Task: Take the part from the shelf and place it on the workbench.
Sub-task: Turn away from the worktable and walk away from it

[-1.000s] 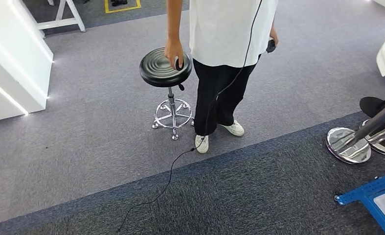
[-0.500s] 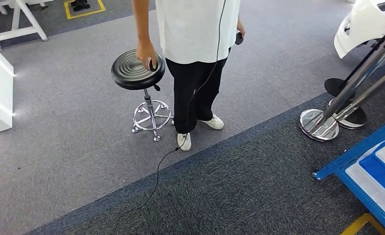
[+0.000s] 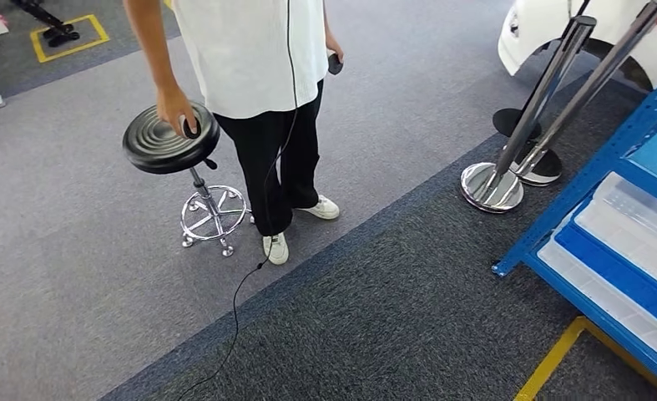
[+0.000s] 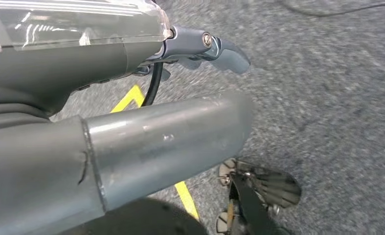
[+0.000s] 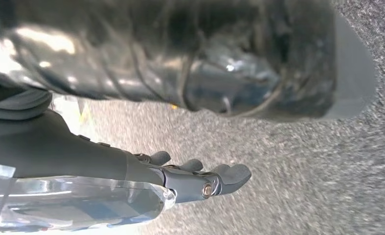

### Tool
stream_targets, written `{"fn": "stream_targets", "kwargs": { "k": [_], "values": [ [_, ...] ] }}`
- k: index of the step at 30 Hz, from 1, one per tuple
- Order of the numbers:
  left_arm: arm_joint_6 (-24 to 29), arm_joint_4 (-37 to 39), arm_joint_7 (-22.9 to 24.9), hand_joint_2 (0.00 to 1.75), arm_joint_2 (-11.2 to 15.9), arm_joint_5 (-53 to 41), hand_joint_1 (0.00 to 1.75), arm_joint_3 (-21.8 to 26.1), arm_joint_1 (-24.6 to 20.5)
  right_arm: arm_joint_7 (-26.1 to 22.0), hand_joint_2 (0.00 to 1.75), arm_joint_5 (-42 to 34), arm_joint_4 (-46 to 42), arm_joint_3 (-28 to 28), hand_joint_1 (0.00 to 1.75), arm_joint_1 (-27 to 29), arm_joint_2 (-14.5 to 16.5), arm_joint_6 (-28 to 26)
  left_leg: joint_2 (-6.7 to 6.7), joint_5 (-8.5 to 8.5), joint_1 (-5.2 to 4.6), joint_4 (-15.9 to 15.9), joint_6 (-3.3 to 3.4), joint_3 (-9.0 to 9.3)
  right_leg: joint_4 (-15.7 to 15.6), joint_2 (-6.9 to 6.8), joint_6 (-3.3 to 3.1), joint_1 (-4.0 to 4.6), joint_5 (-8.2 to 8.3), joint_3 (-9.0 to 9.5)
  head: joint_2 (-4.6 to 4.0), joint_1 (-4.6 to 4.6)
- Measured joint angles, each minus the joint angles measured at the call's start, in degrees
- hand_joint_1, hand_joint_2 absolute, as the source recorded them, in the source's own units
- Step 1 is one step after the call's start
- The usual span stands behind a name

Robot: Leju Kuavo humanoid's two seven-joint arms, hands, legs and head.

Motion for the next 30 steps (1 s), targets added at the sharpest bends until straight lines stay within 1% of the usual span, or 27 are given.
{"fn": "stream_targets", "kwargs": {
  "k": [1,2,4,5,6,7,8,9,10,11,12,13,15,16,17,19,20,21,22,23,24,25,26,27,28,29,30],
  "values": [
    [0.03,0.0,0.06,0.0,0.04,-0.02,0.0,0.07,-0.06,0.0,0.0,0.0,0.0,0.0,0.0,0.0,0.11,0.02,-0.88,0.61,-0.19,-1.99,0.37,0.77,-0.01,0.56,0.24,-0.15,0.06,-0.09,0.0,0.0],
    [0.04,0.0,0.11,0.0,0.09,-0.02,0.0,0.14,-0.16,0.0,0.0,0.0,0.0,0.0,0.0,0.05,0.2,0.03,-1.05,0.59,-0.35,-2.68,0.55,1.01,-0.08,1.12,0.6,-0.31,0.16,-0.19,0.0,-0.01],
    [0.05,0.0,0.17,0.0,0.05,-0.02,0.0,0.25,-0.37,0.0,0.0,0.0,0.01,-0.01,0.0,0.21,0.21,0.03,0.21,1.01,-0.34,-3.52,0.68,1.39,-0.4,1.93,1.35,-0.46,0.39,-0.32,0.0,-0.02],
    [0.05,0.0,0.19,0.0,0.03,-0.02,0.0,0.27,-0.4,0.0,0.0,0.0,0.02,-0.02,0.0,0.26,0.22,0.03,0.9,1.38,-0.19,-4.18,0.83,1.67,-0.02,1.07,1.6,-0.39,0.03,-0.53,0.0,0.04],
    [0.05,0.0,0.19,0.0,-0.01,-0.03,0.0,0.3,-0.38,0.0,0.0,0.0,0.02,-0.02,0.0,0.21,0.22,0.02,1.66,1.75,-0.03,-4.82,0.99,1.92,1.3,-0.4,1.78,-0.31,-0.98,-1.17,0.0,0.14],
    [0.05,0.0,0.19,0.0,-0.05,-0.04,0.0,0.31,-0.34,0.0,0.0,0.0,0.02,-0.03,0.0,0.12,0.22,0.02,2.47,2.04,0.12,-5.26,1.11,2.0,3.79,-2.24,1.93,-0.28,-2.59,-2.34,0.0,0.24],
    [0.04,0.0,0.19,0.0,-0.08,-0.04,0.0,0.33,-0.25,0.0,0.0,0.0,0.02,-0.03,0.0,-0.01,0.22,0.02,3.35,2.11,0.05,-5.41,1.2,1.99,7.37,-3.97,2.15,-0.34,-4.62,-4.09,0.0,0.32],
    [0.04,0.0,0.2,0.0,-0.09,-0.04,0.0,0.34,-0.15,0.0,0.0,0.0,0.02,-0.04,0.0,-0.1,0.21,0.02,4.22,2.07,0.02,-5.38,1.2,1.91,11.03,-4.73,2.43,-0.45,-6.29,-5.9,0.0,0.37],
    [0.03,0.0,0.22,0.0,-0.1,-0.04,0.0,0.37,-0.05,0.0,0.0,0.0,0.02,-0.04,0.0,-0.14,0.19,0.02,5.09,1.99,0.02,-5.32,1.15,1.86,13.73,-5.08,2.73,-0.57,-7.12,-7.19,0.0,0.37],
    [0.03,0.0,0.26,0.0,-0.1,-0.04,0.0,0.38,0.0,0.01,0.0,0.0,0.02,-0.04,0.0,-0.12,0.16,0.02,5.88,1.88,0.04,-5.24,1.06,1.85,14.76,-5.28,3.01,-0.71,-6.97,-7.64,0.0,0.36],
    [0.02,0.0,0.29,0.0,-0.13,-0.05,0.0,0.39,-0.01,0.01,0.0,0.0,0.02,-0.04,0.0,-0.05,0.13,0.02,6.59,1.73,0.1,-5.12,0.91,1.88,13.29,-5.58,3.22,-0.87,-5.65,-6.78,0.0,0.37],
    [0.02,0.0,0.32,0.0,-0.16,-0.07,0.0,0.4,-0.04,0.02,0.0,0.0,0.02,-0.04,0.0,0.03,0.09,0.02,7.24,1.51,0.18,-4.91,0.69,1.97,9.75,-6.27,3.38,-1.01,-3.65,-4.83,0.0,0.37],
    [0.01,0.0,0.34,0.0,-0.22,-0.14,0.0,0.4,-0.1,0.02,0.0,0.0,0.02,-0.04,0.0,0.04,0.03,0.02,8.37,0.82,0.08,-4.24,-0.05,2.05,2.37,-8.37,3.09,-0.97,-0.73,-1.0,0.0,0.36],
    [0.01,0.0,0.35,0.0,-0.22,-0.2,0.0,0.41,-0.15,0.02,0.0,0.0,0.01,-0.04,0.0,-0.01,0.0,0.02,8.84,0.49,0.02,-3.95,-0.48,2.12,0.37,-8.95,2.75,-0.83,-0.18,-0.04,0.0,0.3],
    [0.01,0.0,0.36,0.0,-0.22,-0.27,0.0,0.42,-0.24,0.01,0.0,0.0,0.01,-0.05,0.0,-0.04,0.0,0.02,9.26,0.25,-0.07,-3.81,-0.9,2.19,-0.1,-9.03,2.32,-0.63,-0.27,0.09,0.0,0.27],
    [-0.01,0.0,0.37,0.0,-0.23,-0.42,0.0,0.42,-0.52,0.0,0.0,0.0,0.0,-0.07,0.0,0.04,-0.01,0.03,10.03,-0.04,0.04,-3.78,-1.62,2.66,-0.14,-7.84,1.49,-0.55,-0.17,0.01,0.0,0.23],
    [-0.01,0.0,0.37,0.0,-0.23,-0.49,0.0,0.42,-0.63,0.0,0.0,0.0,0.0,-0.09,0.0,0.05,-0.01,0.03,9.49,-0.53,0.16,-3.33,-1.99,2.7,-0.26,-7.32,1.06,-0.63,-0.04,0.05,0.0,0.22],
    [-0.01,0.0,0.35,0.0,-0.23,-0.54,0.0,0.42,-0.67,0.0,0.0,0.0,0.0,-0.1,0.0,0.01,-0.01,0.04,8.35,-1.64,0.3,-1.92,-2.3,2.26,-0.41,-6.77,0.64,-0.76,0.16,0.06,0.0,0.17],
    [-0.01,0.0,0.34,0.0,-0.23,-0.57,0.0,0.42,-0.67,-0.01,0.0,0.0,0.0,-0.1,0.0,-0.07,0.0,0.04,6.84,-3.33,0.44,0.63,-2.55,1.16,-0.52,-6.21,0.28,-0.89,0.37,0.04,0.0,0.12],
    [-0.01,0.0,0.33,0.0,-0.23,-0.58,0.0,0.42,-0.61,-0.02,0.0,0.0,0.0,-0.11,0.0,-0.15,0.0,0.04,5.28,-5.37,0.52,4.29,-2.73,-0.45,-0.52,-5.63,0.06,-0.83,0.48,-0.1,0.0,0.08],
    [-0.01,0.0,0.33,0.0,-0.23,-0.59,0.0,0.42,-0.53,-0.03,0.0,0.0,0.0,-0.11,0.0,-0.19,0.0,0.04,4.45,-7.22,0.54,8.29,-2.79,-2.35,-0.48,-4.98,-0.08,-0.75,0.56,-0.23,0.0,0.08],
    [-0.01,0.0,0.34,0.0,-0.23,-0.61,0.0,0.42,-0.44,-0.04,0.0,0.0,0.0,-0.13,0.0,-0.2,0.0,0.04,4.09,-8.25,0.54,11.54,-2.8,-3.98,-0.43,-4.24,-0.14,-0.65,0.59,-0.33,0.0,0.08],
    [-0.01,0.0,0.35,0.0,-0.23,-0.62,0.0,0.42,-0.35,-0.04,0.0,-0.01,0.0,-0.14,0.0,-0.17,-0.01,0.04,3.91,-8.12,0.54,13.06,-2.71,-4.89,-0.35,-3.44,-0.16,-0.55,0.6,-0.38,0.0,0.08],
    [-0.01,0.0,0.37,0.0,-0.23,-0.66,0.0,0.42,-0.28,-0.04,0.0,-0.02,0.0,-0.16,0.0,-0.14,-0.01,0.05,3.76,-6.78,0.53,12.31,-2.5,-4.79,-0.24,-2.61,-0.16,-0.45,0.61,-0.39,0.0,0.08],
    [-0.01,0.0,0.4,0.0,-0.23,-0.71,0.0,0.42,-0.24,-0.04,0.0,-0.04,0.0,-0.17,0.0,-0.13,-0.01,0.05,3.4,-4.61,0.49,9.53,-2.16,-3.75,-0.15,-1.77,-0.15,-0.35,0.61,-0.38,0.0,0.08],
    [-0.01,0.0,0.43,0.0,-0.21,-0.76,0.0,0.43,-0.22,-0.04,0.0,-0.07,0.0,-0.18,0.0,-0.14,0.0,0.06,2.36,-2.23,0.43,5.52,-1.65,-2.14,-0.09,-1.0,-0.14,-0.33,0.62,-0.38,0.0,0.09],
    [-0.01,0.0,0.46,0.0,-0.15,-0.83,0.0,0.43,-0.21,-0.04,0.0,-0.1,0.0,-0.19,0.0,-0.2,0.1,0.08,1.07,-0.56,0.4,1.69,-1.1,-0.61,0.0,-0.3,-0.04,-0.24,0.63,-0.43,0.0,0.11]
  ]
}}
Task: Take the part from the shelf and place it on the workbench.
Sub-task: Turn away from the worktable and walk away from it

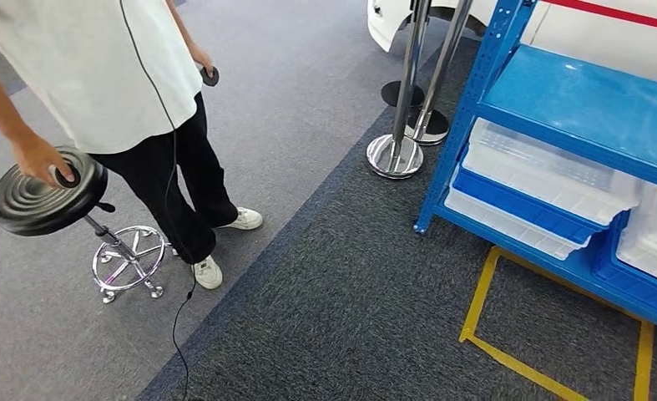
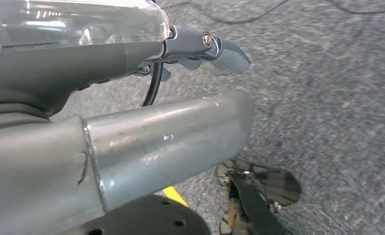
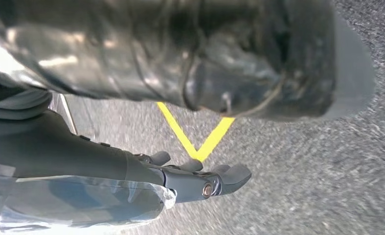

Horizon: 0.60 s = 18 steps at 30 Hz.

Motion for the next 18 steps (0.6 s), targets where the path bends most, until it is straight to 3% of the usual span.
{"fn": "stream_targets", "kwargs": {
  "k": [1,2,3,4,5,6,8,10,11,12,13,15,16,18],
  "values": [
    [0.01,0.0,0.03,0.0,0.06,-0.07,0.0,0.01,-0.02,0.0,0.0,-0.04,0.0,-0.02,0.0,-0.06,0.07,0.01,-1.06,0.95,-0.09,-2.77,0.41,1.08,0.05,0.65,0.2,-0.02,0.06,-0.13,0.0,0.0],
    [0.01,0.0,0.05,0.44,0.12,-0.13,0.0,0.01,-0.1,0.01,0.0,-0.07,0.0,-0.04,0.0,-0.06,0.14,0.02,-1.75,1.23,-0.21,-4.28,0.69,1.61,0.04,1.23,0.48,-0.15,0.15,-0.31,0.0,0.01],
    [0.02,0.0,0.05,0.87,0.16,-0.19,0.0,0.01,-0.2,0.01,0.0,-0.13,0.0,-0.07,0.0,-0.03,0.19,0.03,-1.63,1.13,-0.34,-4.76,0.83,1.73,-0.02,1.81,0.89,-0.25,0.29,-0.49,0.0,0.0],
    [0.02,0.0,0.05,1.31,0.14,-0.26,0.0,0.02,-0.3,0.01,0.0,-0.2,0.01,-0.15,0.0,0.11,0.15,0.03,-1.09,1.35,-0.36,-5.11,0.93,1.85,-0.16,2.32,1.34,-0.34,0.45,-0.68,0.0,-0.01],
    [0.02,0.0,0.04,1.75,0.12,-0.36,0.0,0.03,-0.39,0.01,0.0,-0.3,0.01,-0.27,0.0,0.25,0.12,0.02,-0.43,1.69,-0.28,-5.61,1.08,2.08,0.04,1.82,1.63,-0.37,0.38,-0.89,0.0,-0.01],
    [0.03,0.0,0.03,1.75,0.1,-0.49,0.0,0.04,-0.41,0.01,0.0,-0.38,0.02,-0.39,0.0,0.32,0.09,0.01,0.22,2.08,-0.12,-6.18,1.35,2.3,0.91,0.52,1.83,-0.26,-0.24,-1.37,0.0,0.13],
    [0.05,0.0,0.01,1.75,0.06,-0.8,0.0,0.05,-0.34,0.01,0.0,-0.47,0.02,-0.59,0.0,0.17,0.05,-0.02,1.78,2.65,0.08,-6.93,1.76,2.47,5.9,-3.11,2.02,-0.21,-3.37,-3.83,0.0,0.44],
    [0.06,0.0,0.02,1.75,0.05,-0.92,0.0,0.05,-0.11,0.0,0.0,-0.47,0.02,-0.71,0.0,-0.11,0.07,-0.02,3.52,2.64,0.05,-6.91,1.86,2.26,12.93,-4.62,2.54,-0.44,-6.77,-7.27,0.0,0.59],
    [0.06,0.0,0.03,1.75,0.05,-0.92,0.0,0.05,-0.05,0.0,0.0,-0.47,0.02,-0.77,0.0,-0.16,0.05,-0.02,4.41,2.56,0.07,-6.83,1.77,2.2,14.89,-4.84,2.85,-0.62,-7.17,-8.14,0.0,0.59],
    [0.06,0.0,0.04,1.75,0.04,-0.92,0.0,0.05,-0.04,0.0,0.0,-0.48,0.02,-0.81,0.0,-0.14,0.02,-0.02,5.21,2.43,0.14,-6.7,1.61,2.18,14.74,-5.08,3.16,-0.81,-6.47,-7.9,0.0,0.58],
    [0.06,0.0,0.04,1.75,0.01,-0.92,0.0,0.05,-0.08,0.0,0.0,-0.48,0.02,-0.84,0.0,-0.08,-0.03,-0.02,5.9,2.23,0.26,-6.47,1.37,2.19,12.32,-5.49,3.43,-1.01,-4.84,-6.48,0.0,0.59],
    [0.07,0.0,0.04,1.75,-0.02,-0.92,0.0,0.05,-0.19,0.0,0.0,-0.48,0.02,-0.84,0.0,-0.03,-0.09,-0.03,7.05,1.58,0.36,-5.68,0.63,2.21,5.01,-7.77,3.58,-1.24,-1.73,-2.42,0.0,0.61],
    [0.09,0.0,0.04,1.75,-0.01,-0.92,0.0,0.05,-0.22,-0.01,0.0,-0.48,0.02,-0.84,0.0,-0.1,-0.07,-0.03,7.54,1.13,0.24,-5.18,0.15,2.17,2.61,-8.97,3.29,-1.2,-1.02,-1.18,0.0,0.58],
    [0.12,0.0,0.04,1.75,0.05,-0.92,0.0,0.05,-0.3,-0.02,0.0,-0.51,0.01,-0.86,0.0,-0.2,0.03,-0.03,8.54,0.42,-0.12,-4.66,-0.71,2.36,1.73,-9.98,2.29,-0.98,-1.22,-0.86,0.0,0.49]
  ]
}}
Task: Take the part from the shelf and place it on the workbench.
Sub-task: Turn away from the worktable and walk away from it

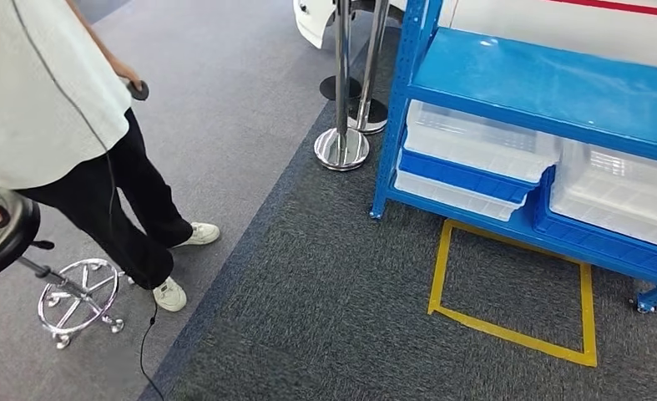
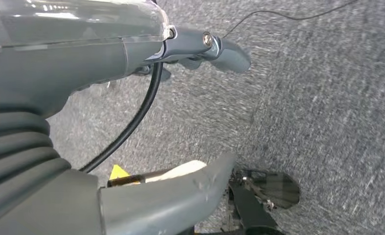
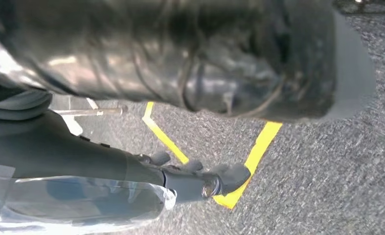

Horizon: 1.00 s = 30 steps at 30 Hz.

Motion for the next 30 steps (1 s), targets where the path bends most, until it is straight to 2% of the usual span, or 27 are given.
{"fn": "stream_targets", "kwargs": {
  "k": [2,3,4,6,7,8,9,10,11,13,14,15,17,18,19,21,22,23,24,25,27,29,30],
  "values": [
    [0.01,0.0,0.0,1.75,-0.01,0.0,0.0,0.0,-0.11,-0.02,0.0,-0.06,-0.01,-0.09,0.0,0.05,0.02,-0.01,0.81,-0.47,0.1,0.2,-0.69,0.56,-0.16,1.27,-0.88,-0.03,0.06,-0.06,0.0,-0.07],
    [0.01,0.0,0.0,1.75,-0.01,0.0,0.0,0.0,-0.16,-0.03,0.0,-0.1,-0.01,-0.15,0.0,0.05,0.02,-0.01,0.18,-1.12,0.26,0.83,-1.0,0.56,-0.23,1.89,-1.28,-0.09,0.14,-0.06,0.0,-0.07],
    [0.01,0.0,0.0,1.75,-0.01,0.0,0.0,0.0,-0.19,-0.03,0.0,-0.17,-0.01,-0.21,0.0,-0.01,0.03,-0.01,-1.13,-2.44,0.43,2.56,-1.25,0.03,-0.33,2.53,-1.69,-0.14,0.29,-0.09,0.0,-0.1],
    [0.01,0.0,0.0,1.75,-0.01,0.0,0.0,0.0,-0.13,-0.03,0.0,-0.26,-0.01,-0.29,0.0,-0.14,0.04,0.0,-4.39,-6.45,0.58,9.03,-1.47,-2.75,-0.38,3.83,-2.27,-0.02,0.51,-0.32,0.0,-0.15],
    [0.01,0.0,0.0,1.75,-0.01,0.0,0.0,0.0,-0.03,-0.03,0.0,-0.29,-0.01,-0.32,0.0,-0.17,0.04,0.01,-5.23,-8.23,0.58,12.83,-1.41,-4.54,-0.37,4.6,-2.46,0.14,0.58,-0.47,0.0,-0.15],
    [0.01,0.0,0.01,1.75,-0.01,0.0,0.0,0.0,0.07,-0.04,0.0,-0.29,-0.01,-0.35,0.0,-0.16,0.04,0.03,-5.55,-9.07,0.56,15.59,-1.26,-5.93,-0.35,5.42,-2.56,0.33,0.63,-0.56,0.0,-0.15],
    [0.01,0.0,0.01,1.75,-0.01,0.0,0.0,0.0,0.15,-0.04,0.0,-0.29,-0.01,-0.37,0.0,-0.12,0.04,0.05,-5.7,-8.67,0.51,16.46,-0.99,-6.53,-0.34,6.31,-2.62,0.55,0.67,-0.58,0.0,-0.15],
    [0.01,0.0,0.02,1.75,-0.01,-0.01,0.0,0.0,0.21,-0.04,0.0,-0.3,-0.01,-0.39,0.0,-0.09,0.04,0.07,-5.87,-7.1,0.38,15.09,-0.57,-6.13,-0.33,7.22,-2.64,0.77,0.69,-0.52,0.0,-0.15],
    [0.01,0.0,0.02,1.75,-0.01,-0.01,0.0,0.0,0.23,-0.04,0.0,-0.3,-0.01,-0.4,0.0,-0.06,0.06,0.08,-6.41,-4.74,0.19,11.83,0.05,-4.88,-0.34,8.05,-2.66,0.96,0.7,-0.41,0.0,-0.15],
    [0.02,0.0,0.01,1.75,0.09,-0.02,0.0,0.01,0.24,-0.07,0.0,-0.3,-0.01,-0.42,0.0,-0.12,0.29,0.11,-9.42,-0.84,-0.23,4.47,1.76,-2.09,-0.35,9.51,-2.55,1.0,0.82,-0.43,0.0,-0.1],
    [0.04,0.0,0.0,1.75,0.14,-0.02,0.0,0.02,0.25,-0.1,0.0,-0.29,-0.01,-0.43,0.0,-0.19,0.41,0.12,-10.73,0.01,-0.42,2.22,2.4,-1.34,-0.33,10.12,-2.36,0.82,0.96,-0.62,0.0,-0.17],
    [0.05,0.0,0.0,1.75,0.2,-0.02,0.0,0.02,0.2,-0.13,0.0,-0.29,-0.01,-0.45,0.0,-0.22,0.51,0.14,-11.54,0.18,-0.57,1.19,2.82,-1.07,-0.39,10.78,-2.04,0.54,1.17,-0.85,0.0,-0.25],
    [0.07,0.0,0.0,1.75,0.21,-0.02,0.0,0.03,0.09,-0.15,0.0,-0.3,-0.01,-0.5,0.0,-0.16,0.51,0.15,-10.63,0.63,-0.54,-0.08,2.94,-0.63,-0.79,11.97,-1.2,0.31,1.68,-1.05,0.0,-0.45],
    [0.08,-0.01,0.0,1.75,0.21,-0.02,0.0,0.04,0.04,-0.15,0.0,-0.3,-0.01,-0.54,0.0,-0.05,0.5,0.15,-9.92,1.09,-0.37,-0.93,2.9,-0.22,-0.8,11.47,-0.87,0.44,1.67,-1.12,0.0,-0.43],
    [0.09,-0.01,-0.02,1.75,0.19,-0.03,0.0,0.05,0.05,-0.15,0.0,-0.31,-0.01,-0.56,0.0,-0.01,0.48,0.14,-9.15,1.58,-0.17,-1.86,2.92,0.21,0.03,10.14,-0.63,0.65,1.0,-1.53,0.0,-0.34],
    [0.09,-0.01,-0.06,1.75,0.16,-0.03,0.0,0.08,0.11,-0.14,0.0,-0.31,-0.01,-0.59,0.0,-0.07,0.45,0.13,-7.49,2.08,-0.07,-2.8,2.87,0.59,4.94,6.64,-0.31,0.88,-2.11,-3.84,0.0,-0.15],
    [0.08,0.0,-0.07,1.75,0.15,-0.03,0.0,0.09,0.19,-0.13,0.0,-0.31,-0.01,-0.59,0.0,-0.15,0.45,0.13,-6.62,2.05,-0.1,-2.78,2.88,0.54,8.47,5.67,-0.11,0.83,-3.95,-5.51,0.0,-0.08],
    [0.07,0.0,-0.07,1.75,0.15,-0.03,0.0,0.09,0.27,-0.13,0.0,-0.31,-0.01,-0.59,0.0,-0.21,0.44,0.13,-5.71,1.94,-0.13,-2.62,2.78,0.42,11.39,5.27,0.13,0.72,-5.06,-6.85,0.0,-0.07],
    [0.07,0.0,-0.06,1.75,0.14,-0.02,0.0,0.1,0.31,-0.13,0.0,-0.31,-0.01,-0.59,0.0,-0.21,0.42,0.13,-4.82,1.79,-0.13,-2.43,2.66,0.33,12.8,5.04,0.36,0.58,-5.24,-7.42,0.0,-0.07],
    [0.07,0.0,-0.06,1.75,0.11,-0.02,0.0,0.1,0.3,-0.13,0.0,-0.31,-0.01,-0.59,0.0,-0.15,0.38,0.13,-4.02,1.62,-0.08,-2.19,2.51,0.28,11.96,4.78,0.57,0.42,-4.31,-6.79,0.0,-0.07],
    [0.07,0.0,-0.07,1.75,0.05,-0.02,0.0,0.11,0.21,-0.13,0.0,-0.31,-0.01,-0.59,0.0,-0.03,0.32,0.13,-2.7,1.09,0.05,-1.48,2.01,0.24,5.06,3.36,0.76,0.21,-1.13,-2.87,0.0,-0.05],
    [0.05,0.0,-0.07,1.75,0.02,-0.02,0.0,0.12,0.12,-0.14,0.0,-0.29,-0.01,-0.59,0.0,-0.08,0.31,0.12,-1.75,0.42,-0.08,-0.78,1.26,0.16,-0.04,1.74,0.21,0.38,0.45,0.02,0.0,-0.05],
    [0.04,0.0,-0.05,1.75,0.02,-0.03,0.0,0.13,0.04,-0.14,0.0,-0.26,-0.01,-0.59,0.0,-0.14,0.32,0.11,-1.34,0.13,-0.2,-0.55,0.86,0.19,-0.7,1.42,-0.3,0.53,0.38,0.3,0.0,-0.07]
  ]
}}
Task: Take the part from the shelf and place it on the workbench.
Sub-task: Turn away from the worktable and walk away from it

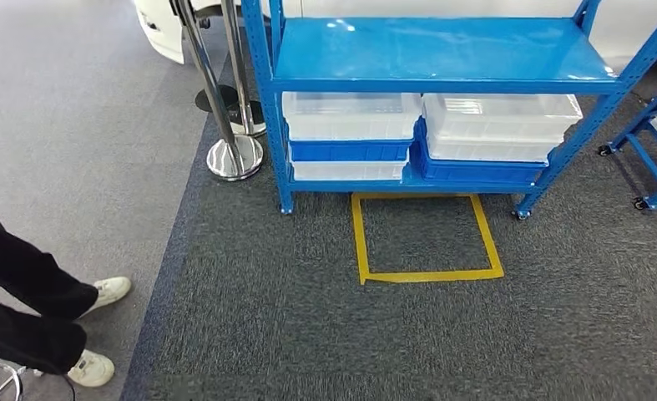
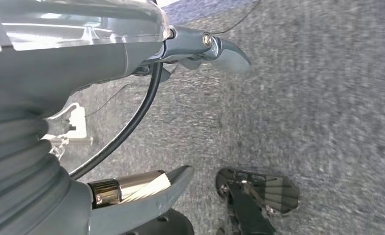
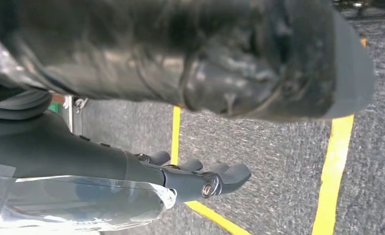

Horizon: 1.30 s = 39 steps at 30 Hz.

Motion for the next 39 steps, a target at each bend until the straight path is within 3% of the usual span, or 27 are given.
{"fn": "stream_targets", "kwargs": {
  "k": [3,5,7,8,9,10,11,14,16,18,24,39],
  "values": [
    [-0.02,0.0,0.11,1.75,0.0,-0.09,0.0,0.01,-0.24,0.02,0.0,0.13,0.0,-0.02,0.0,0.03,0.01,-0.06,0.63,-0.64,0.04,0.34,-1.07,0.45,-0.08,1.09,-1.34,0.19,0.12,-0.14,0.0,-0.01],
    [-0.04,0.0,0.19,1.75,0.0,-0.28,0.0,0.01,-0.28,0.54,0.0,0.24,0.0,-0.02,0.0,0.01,0.01,-0.07,-1.43,-2.86,0.29,3.17,-1.68,-0.55,-0.35,1.76,-2.03,-0.03,0.43,-0.21,0.0,-0.1],
    [-0.11,0.0,0.33,1.75,0.0,-0.6,0.0,0.01,-0.22,1.84,0.0,0.38,0.0,-0.02,0.0,-0.08,0.01,-0.03,-3.82,-7.0,0.45,10.3,-2.04,-3.86,-0.43,2.31,-2.41,-0.05,0.61,-0.45,0.0,-0.22],
    [-0.14,0.0,0.41,1.75,0.0,-0.75,0.0,0.01,-0.16,2.49,0.44,0.46,0.0,-0.02,0.0,-0.12,0.01,-0.01,-4.22,-8.6,0.47,14.1,-2.07,-5.7,-0.41,2.62,-2.49,0.05,0.64,-0.58,0.0,-0.24],
    [-0.15,0.0,0.47,1.75,0.0,-0.81,0.0,0.01,-0.08,2.94,0.87,0.55,0.0,-0.02,0.0,-0.11,0.01,-0.01,-4.35,-9.12,0.47,16.53,-2.01,-6.94,-0.38,2.95,-2.52,0.16,0.66,-0.63,0.0,-0.23],
    [-0.15,0.0,0.49,1.75,0.0,-0.84,0.0,0.01,-0.01,3.2,1.31,0.63,0.0,-0.02,0.0,-0.11,0.01,-0.01,-4.38,-8.46,0.46,16.94,-1.85,-7.28,-0.35,3.28,-2.53,0.28,0.66,-0.63,0.0,-0.23],
    [-0.15,0.0,0.5,1.75,0.0,-0.84,0.0,0.01,0.03,3.34,1.75,0.7,0.0,-0.02,0.0,-0.12,0.01,0.0,-4.39,-6.58,0.43,14.81,-1.54,-6.41,-0.33,3.61,-2.53,0.39,0.66,-0.54,0.0,-0.23],
    [-0.15,0.0,0.52,1.75,0.1,-0.98,0.0,0.01,-0.03,3.58,1.75,0.83,0.0,-0.03,0.0,-0.19,0.23,0.11,-4.7,-0.74,-0.03,3.47,-0.11,-1.55,-0.28,4.25,-2.38,0.68,0.65,-0.21,0.0,-0.2],
    [-0.16,0.0,0.54,1.75,0.11,-1.14,0.0,0.01,-0.19,3.81,1.75,0.89,0.0,-0.04,0.0,-0.22,0.37,0.2,-4.87,-0.06,-0.19,0.41,-0.29,-0.53,-0.13,4.3,-2.23,0.82,0.49,-0.34,0.0,-0.12],
    [-0.17,0.0,0.61,1.75,0.03,-1.19,0.0,0.01,-0.21,4.0,1.75,0.89,0.0,-0.04,0.0,-0.21,0.3,0.2,-4.86,0.02,-0.27,0.14,-0.7,-0.56,-0.08,4.26,-2.02,0.79,0.42,-0.38,0.0,-0.11],
    [-0.17,0.0,0.73,1.75,0.06,-1.23,0.0,0.03,-0.24,4.11,1.75,0.88,0.0,-0.09,0.0,-0.22,0.35,0.25,-4.85,0.13,-0.6,0.31,-0.17,-0.65,-0.37,4.29,-1.42,0.46,0.76,-0.25,0.0,-0.14],
    [-0.19,0.0,0.73,1.75,0.07,-1.42,0.0,0.05,-0.31,4.81,1.75,0.84,0.0,-0.34,0.0,-0.22,0.35,0.56,-4.85,0.02,-0.62,0.41,0.04,-0.65,-0.53,4.29,-1.31,0.46,0.79,-0.19,0.0,-0.13]
  ]
}}
